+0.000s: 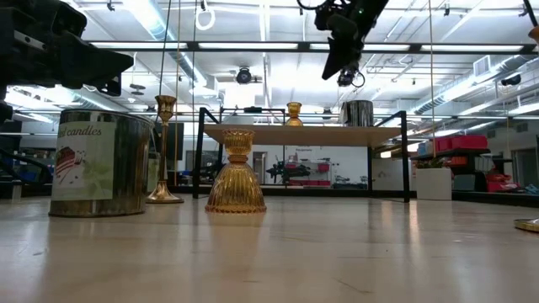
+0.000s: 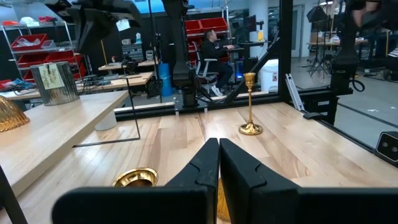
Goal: Pick & Place candle stick holders
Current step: Put the middle gold candle holder on the shelf
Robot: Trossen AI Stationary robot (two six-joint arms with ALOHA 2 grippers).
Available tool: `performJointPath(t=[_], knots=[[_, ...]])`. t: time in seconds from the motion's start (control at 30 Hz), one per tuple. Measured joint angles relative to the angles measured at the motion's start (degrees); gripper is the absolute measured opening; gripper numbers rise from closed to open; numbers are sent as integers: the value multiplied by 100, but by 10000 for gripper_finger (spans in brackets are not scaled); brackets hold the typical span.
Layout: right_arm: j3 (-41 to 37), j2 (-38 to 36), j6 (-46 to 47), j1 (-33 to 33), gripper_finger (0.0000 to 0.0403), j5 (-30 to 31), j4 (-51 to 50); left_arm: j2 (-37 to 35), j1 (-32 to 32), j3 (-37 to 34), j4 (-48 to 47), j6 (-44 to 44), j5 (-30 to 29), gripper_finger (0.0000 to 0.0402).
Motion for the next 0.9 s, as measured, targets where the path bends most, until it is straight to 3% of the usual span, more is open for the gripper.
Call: performJointPath(t=[0.37,0.9], knots=[[-112,-92,202,579,15,-167,387,0,1,1,1,-2,-1,18],[-2361,-1357,479,1350,25,-603,1770,0,1,0,2,-1,-1,18]])
